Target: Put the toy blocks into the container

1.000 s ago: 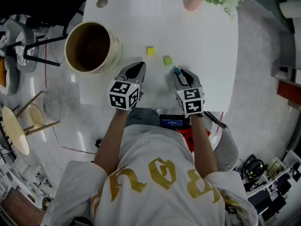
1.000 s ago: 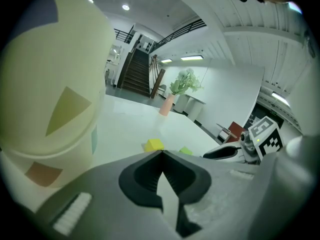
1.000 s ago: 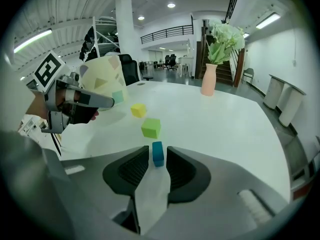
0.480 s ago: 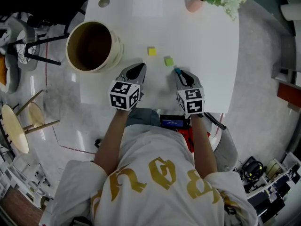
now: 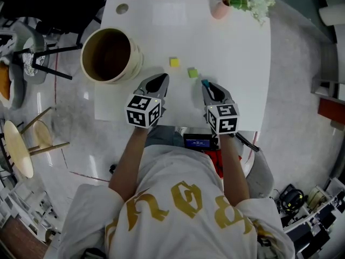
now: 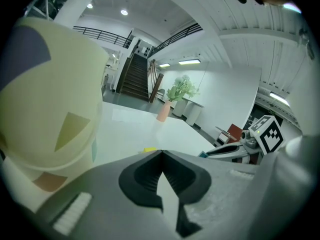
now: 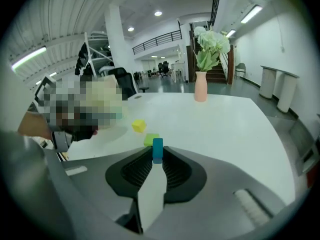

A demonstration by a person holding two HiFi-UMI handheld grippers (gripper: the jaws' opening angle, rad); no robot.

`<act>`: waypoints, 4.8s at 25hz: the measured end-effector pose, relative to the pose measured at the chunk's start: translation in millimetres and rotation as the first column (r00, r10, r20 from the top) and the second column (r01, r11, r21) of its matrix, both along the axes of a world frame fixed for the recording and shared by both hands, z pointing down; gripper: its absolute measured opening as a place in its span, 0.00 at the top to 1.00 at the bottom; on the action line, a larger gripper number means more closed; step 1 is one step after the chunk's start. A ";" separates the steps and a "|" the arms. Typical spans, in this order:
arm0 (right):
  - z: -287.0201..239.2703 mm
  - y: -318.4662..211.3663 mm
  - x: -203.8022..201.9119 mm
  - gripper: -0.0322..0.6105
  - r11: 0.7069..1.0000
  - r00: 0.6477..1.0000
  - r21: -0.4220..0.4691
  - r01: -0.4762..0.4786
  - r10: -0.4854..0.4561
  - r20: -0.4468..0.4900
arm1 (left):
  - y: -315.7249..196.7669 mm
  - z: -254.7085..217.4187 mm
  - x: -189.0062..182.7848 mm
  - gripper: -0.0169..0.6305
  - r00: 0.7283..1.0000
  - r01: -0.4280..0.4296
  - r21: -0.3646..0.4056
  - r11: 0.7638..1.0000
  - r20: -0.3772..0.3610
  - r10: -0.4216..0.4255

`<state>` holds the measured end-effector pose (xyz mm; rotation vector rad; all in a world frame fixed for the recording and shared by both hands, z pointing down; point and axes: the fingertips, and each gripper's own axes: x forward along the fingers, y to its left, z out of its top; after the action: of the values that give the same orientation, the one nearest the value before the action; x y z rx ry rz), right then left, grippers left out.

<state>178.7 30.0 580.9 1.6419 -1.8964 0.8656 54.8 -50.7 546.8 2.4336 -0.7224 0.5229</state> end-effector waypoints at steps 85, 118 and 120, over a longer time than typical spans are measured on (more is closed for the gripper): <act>-157.6 -115.7 -190.9 0.81 0.930 0.984 0.346 0.120 -0.159 0.085 | -104.8 -162.1 -237.9 0.97 0.918 0.370 0.244 0.896 -0.246 -0.312; -135.8 -155.1 -227.9 0.78 0.938 0.984 0.308 0.157 -0.175 0.031 | -124.0 -143.7 -229.8 0.97 0.948 0.260 0.217 0.941 -0.243 -0.206; -136.8 -152.6 -229.4 0.79 0.937 0.984 0.310 0.158 -0.174 0.023 | -121.3 -145.0 -230.8 0.97 0.949 0.259 0.223 0.940 -0.242 -0.204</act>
<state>-50.7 -122.6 444.2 1.6109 -2.2601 0.5678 -176.0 -172.0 401.8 2.5351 -1.0169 0.0725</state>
